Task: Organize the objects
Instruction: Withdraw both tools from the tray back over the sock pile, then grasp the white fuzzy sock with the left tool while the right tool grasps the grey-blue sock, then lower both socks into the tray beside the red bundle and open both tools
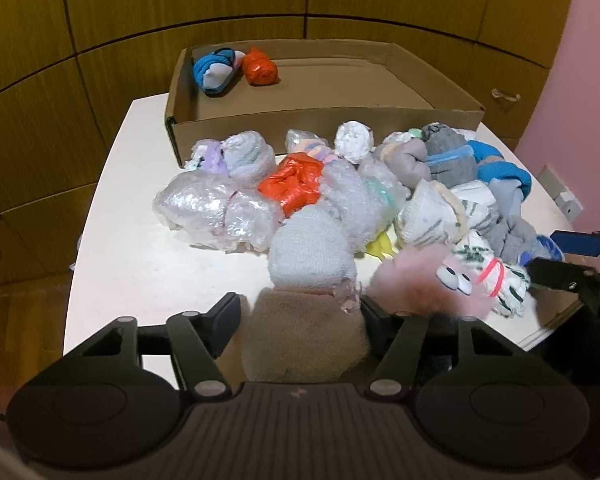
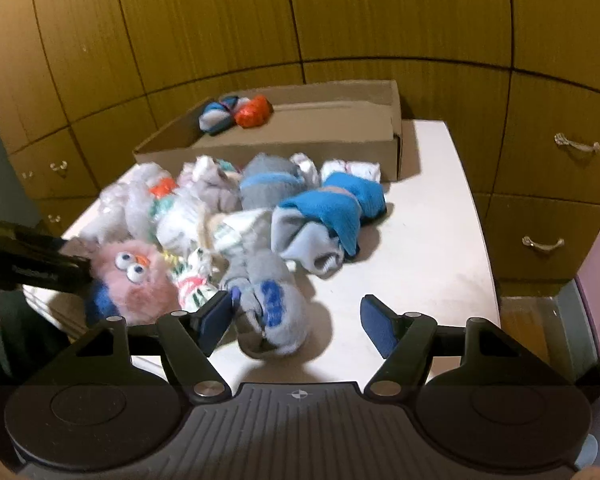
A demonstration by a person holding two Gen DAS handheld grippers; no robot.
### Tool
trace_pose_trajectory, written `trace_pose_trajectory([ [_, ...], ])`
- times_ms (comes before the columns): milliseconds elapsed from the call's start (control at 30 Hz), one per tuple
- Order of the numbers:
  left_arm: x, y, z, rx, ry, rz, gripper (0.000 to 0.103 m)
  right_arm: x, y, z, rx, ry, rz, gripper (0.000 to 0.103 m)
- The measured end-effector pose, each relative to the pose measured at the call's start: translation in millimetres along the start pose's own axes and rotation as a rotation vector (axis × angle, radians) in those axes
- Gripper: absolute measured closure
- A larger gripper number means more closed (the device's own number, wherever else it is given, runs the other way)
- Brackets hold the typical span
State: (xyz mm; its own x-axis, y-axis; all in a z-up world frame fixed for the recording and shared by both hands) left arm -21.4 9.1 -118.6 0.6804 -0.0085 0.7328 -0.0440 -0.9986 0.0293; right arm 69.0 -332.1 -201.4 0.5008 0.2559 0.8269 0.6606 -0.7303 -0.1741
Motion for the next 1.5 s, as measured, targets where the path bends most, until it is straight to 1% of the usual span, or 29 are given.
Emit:
trace_pose_trajectory([
  [100, -0.1, 4.6, 0.1, 0.005, 0.004, 0.03, 0.052, -2.8, -3.5, 3.9, -0.001, -0.007, -0.029, 0.034],
  [167, 0.0, 5.6, 0.2, 0.005, 0.005, 0.035, 0.054, -1.7, -6.8, 5.1, 0.016, 0.002, -0.05, 0.043],
  [200, 0.2, 5.6, -0.1, 0.003, 0.006, 0.034, 0.057, -1.7, -8.6, 6.0, 0.025, 0.003, -0.063, 0.046],
  [233, 0.6, 5.8, -0.5, 0.005, 0.008, 0.037, 0.058, -2.4, -9.9, 6.1, 0.036, 0.005, -0.071, 0.052],
  [300, 1.1, 6.2, -2.1, 0.008, 0.01, 0.042, 0.062, -3.0, -12.0, 5.1, 0.043, 0.008, -0.088, 0.055],
  [333, 1.5, 6.5, -3.0, 0.008, 0.014, 0.043, 0.063, -3.3, -12.1, 4.3, 0.043, 0.009, -0.093, 0.056],
  [567, 4.9, 3.8, -14.1, 0.005, 0.034, 0.046, 0.064, 0.8, -1.1, -6.4, 0.06, 0.016, -0.046, 0.058],
  [733, 18.6, -1.5, -27.6, 0.0, 0.059, 0.028, 0.064, 16.0, 12.7, -18.7, 0.081, 0.037, 0.021, 0.058],
  [900, 49.3, -12.0, -37.2, -0.002, 0.093, -0.003, 0.064, 49.0, 29.9, -29.9, 0.108, 0.095, 0.086, 0.058],
  [1033, 80.3, -19.4, -35.9, -0.012, 0.113, -0.031, 0.064, 80.1, 44.4, -25.9, 0.128, 0.13, 0.116, 0.058],
  [1133, 106.9, -22.6, -27.6, -0.011, 0.127, -0.033, 0.064, 108.0, 50.8, -12.5, 0.135, 0.143, 0.122, 0.058],
  [1233, 134.8, -23.4, -9.1, -0.012, 0.132, -0.037, 0.064, 134.0, 54.6, 5.8, 0.131, 0.152, 0.121, 0.058],
  [1333, 165.7, -20.0, 22.6, -0.015, 0.135, -0.031, 0.064, 162.8, 59.1, 35.9, 0.145, 0.144, 0.152, 0.058],
  [1367, 177.3, -17.7, 39.5, -0.017, 0.125, -0.024, 0.064, 170.8, 59.2, 46.8, 0.147, 0.134, 0.164, 0.058],
  [1400, 184.8, -16.0, 52.7, -0.004, 0.118, -0.032, 0.064, 178.2, 59.9, 58.5, 0.149, 0.123, 0.178, 0.058],
  [1500, 206.3, -9.6, 99.8, -0.01, 0.092, -0.027, 0.064, 197.2, 61.4, 98.2, 0.152, 0.087, 0.222, 0.058],
])
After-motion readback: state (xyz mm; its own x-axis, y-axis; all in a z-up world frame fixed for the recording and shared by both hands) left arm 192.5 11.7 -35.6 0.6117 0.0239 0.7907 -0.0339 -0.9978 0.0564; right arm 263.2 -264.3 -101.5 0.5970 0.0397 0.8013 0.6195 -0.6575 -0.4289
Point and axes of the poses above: each gripper's, at about its wrist camera, not at the fingertips, and z roughly the way its jaws point, y to its right, x to its top, the point moved 1 cm from there along z, roughly the way its jaws point, and after that the axes turned 9 degrees about y, right-handed, at the moved point
